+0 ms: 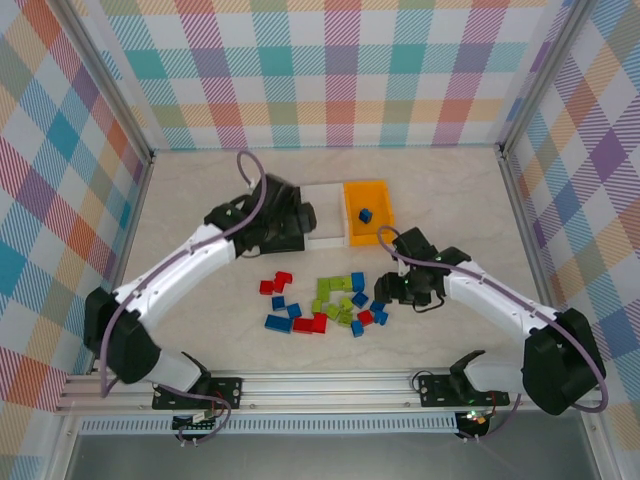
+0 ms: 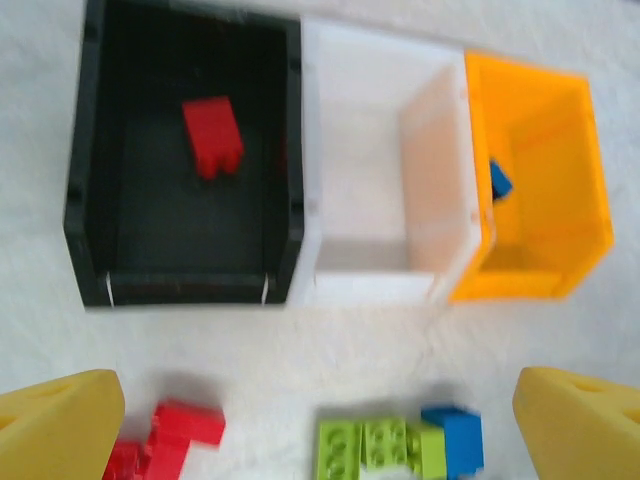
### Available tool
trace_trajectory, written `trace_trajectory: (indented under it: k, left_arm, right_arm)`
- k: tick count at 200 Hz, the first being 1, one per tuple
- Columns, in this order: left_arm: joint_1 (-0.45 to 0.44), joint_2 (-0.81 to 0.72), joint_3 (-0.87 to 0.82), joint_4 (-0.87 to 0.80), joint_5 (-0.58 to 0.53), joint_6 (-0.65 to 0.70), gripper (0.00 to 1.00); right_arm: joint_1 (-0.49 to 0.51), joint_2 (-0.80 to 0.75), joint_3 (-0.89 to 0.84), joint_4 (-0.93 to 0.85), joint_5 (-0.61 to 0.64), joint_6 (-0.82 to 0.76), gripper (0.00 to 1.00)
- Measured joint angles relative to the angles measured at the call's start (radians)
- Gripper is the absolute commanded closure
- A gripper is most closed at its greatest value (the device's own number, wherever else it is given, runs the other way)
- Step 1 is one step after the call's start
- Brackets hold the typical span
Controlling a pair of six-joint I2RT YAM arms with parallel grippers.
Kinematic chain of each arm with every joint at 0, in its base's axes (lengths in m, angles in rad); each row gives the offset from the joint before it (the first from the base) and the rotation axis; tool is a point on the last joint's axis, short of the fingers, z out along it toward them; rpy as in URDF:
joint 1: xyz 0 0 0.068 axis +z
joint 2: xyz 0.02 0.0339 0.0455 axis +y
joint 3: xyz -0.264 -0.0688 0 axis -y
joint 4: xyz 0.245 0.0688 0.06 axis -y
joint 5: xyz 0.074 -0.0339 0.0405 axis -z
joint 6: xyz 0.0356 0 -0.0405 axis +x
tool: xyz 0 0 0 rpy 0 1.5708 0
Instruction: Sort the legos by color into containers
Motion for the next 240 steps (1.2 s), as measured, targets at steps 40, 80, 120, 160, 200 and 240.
trace_trajectory:
  k: [40, 80, 120, 160, 200, 240]
  left_arm:
    - [-0.001, -0.031, -0.183, -0.005, 0.023, -0.045, 0.0]
    - [-0.001, -0.043, -0.204, -0.007, 0.023, -0.061, 0.0]
    - [-0.001, -0.047, -0.206, -0.007, 0.023, -0.068, 0.0]
    - [-0.001, -0.047, -0.21, -0.007, 0.023, -0.068, 0.0]
    - [-0.001, -0.047, -0.21, -0.007, 0.023, -0.068, 0.0]
    - [-0.001, -0.046, -0.21, -0.007, 0.023, -0.068, 0.0]
  right_arm:
    - [0.065, 0.056, -0.019, 0.008, -0.027, -0.005, 0.35]
    - [0.12, 0.162, -0.018, 0.045, -0.013, -0.021, 0.37]
    - [0.131, 0.195, 0.0, 0.059, -0.003, -0.031, 0.51]
    - [0.134, 0.182, -0.001, 0.061, 0.017, -0.031, 0.52]
    - [0.136, 0.183, -0.002, 0.056, 0.041, -0.035, 0.49]
    - [0.158, 0.187, -0.002, 0.056, 0.043, -0.037, 0.51]
